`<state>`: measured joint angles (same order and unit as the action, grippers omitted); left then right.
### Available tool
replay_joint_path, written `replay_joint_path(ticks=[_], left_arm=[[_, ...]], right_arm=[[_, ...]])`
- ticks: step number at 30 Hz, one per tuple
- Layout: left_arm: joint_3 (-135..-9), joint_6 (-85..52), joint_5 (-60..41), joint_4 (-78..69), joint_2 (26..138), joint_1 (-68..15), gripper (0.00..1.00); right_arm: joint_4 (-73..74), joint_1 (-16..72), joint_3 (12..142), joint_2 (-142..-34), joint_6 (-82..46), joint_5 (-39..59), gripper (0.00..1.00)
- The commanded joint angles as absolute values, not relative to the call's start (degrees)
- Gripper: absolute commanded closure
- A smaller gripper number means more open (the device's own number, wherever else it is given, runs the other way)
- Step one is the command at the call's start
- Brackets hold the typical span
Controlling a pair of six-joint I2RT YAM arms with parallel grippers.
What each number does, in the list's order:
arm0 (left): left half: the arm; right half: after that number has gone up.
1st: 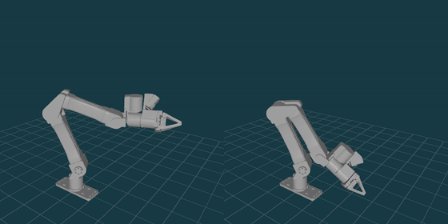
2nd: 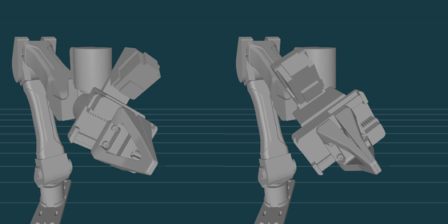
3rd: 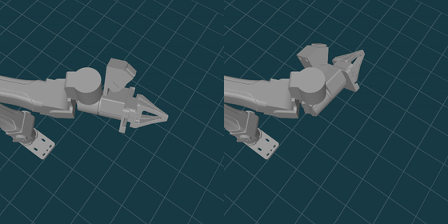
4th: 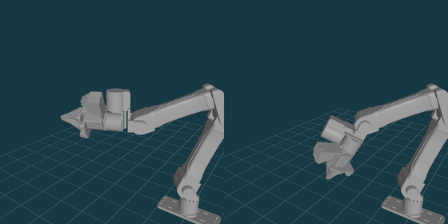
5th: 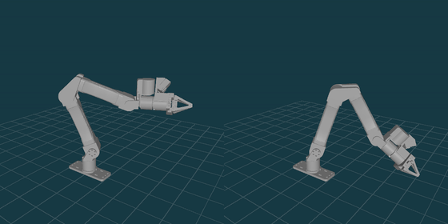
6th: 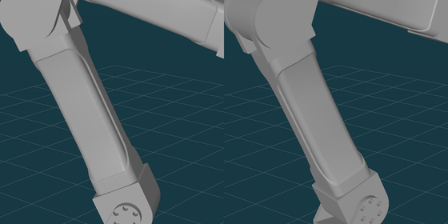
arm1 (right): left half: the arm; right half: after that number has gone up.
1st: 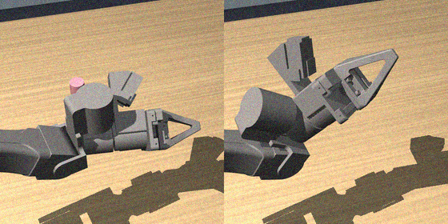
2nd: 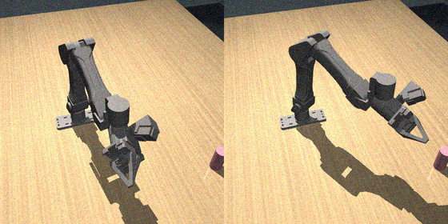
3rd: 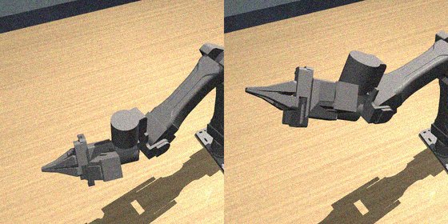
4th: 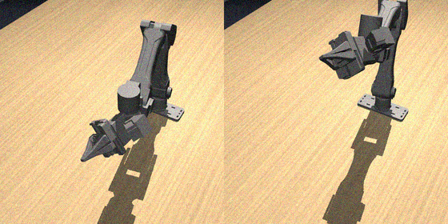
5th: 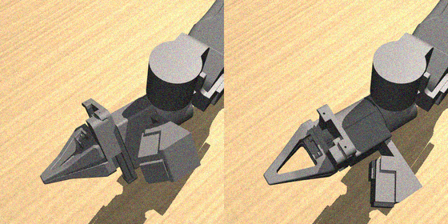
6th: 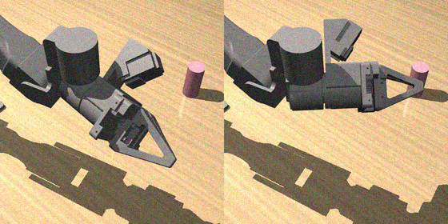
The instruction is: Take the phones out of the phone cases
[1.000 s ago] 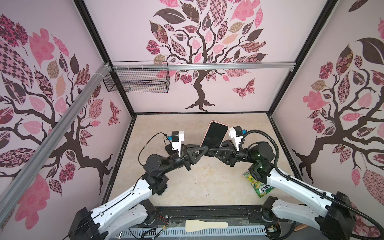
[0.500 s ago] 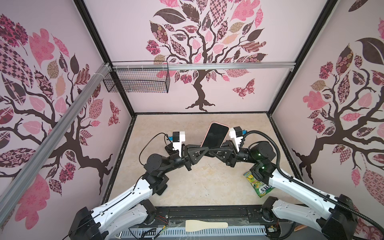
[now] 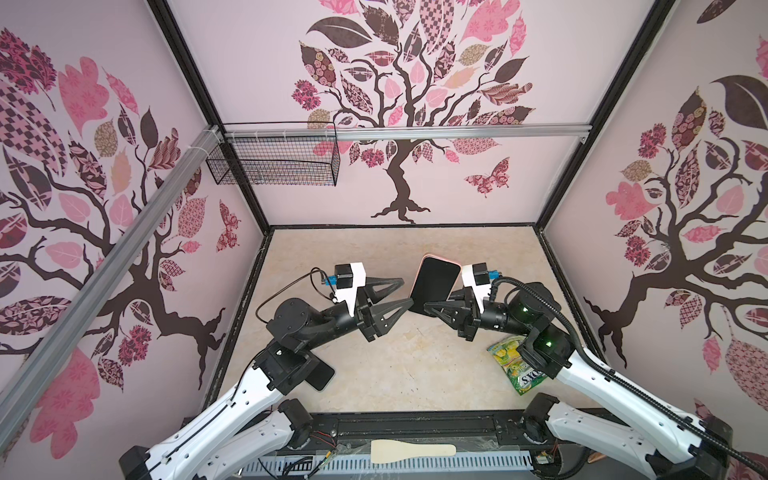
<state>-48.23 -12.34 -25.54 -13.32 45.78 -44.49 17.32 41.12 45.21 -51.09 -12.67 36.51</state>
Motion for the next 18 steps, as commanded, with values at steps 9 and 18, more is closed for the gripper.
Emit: replay_joint_path(ticks=[9, 18], left_arm=[[-55.6, 20.0, -28.9, -1.1, 47.4, -44.5, 0.55], [-57.0, 26.5, -28.5, -3.2, 50.4, -44.6, 0.61]], right_arm=[[2.6, 41.3, 52.2, -50.2, 14.8, 25.0, 1.0], [1.8, 41.3, 51.9, -49.3, 16.1, 21.1, 1.0]])
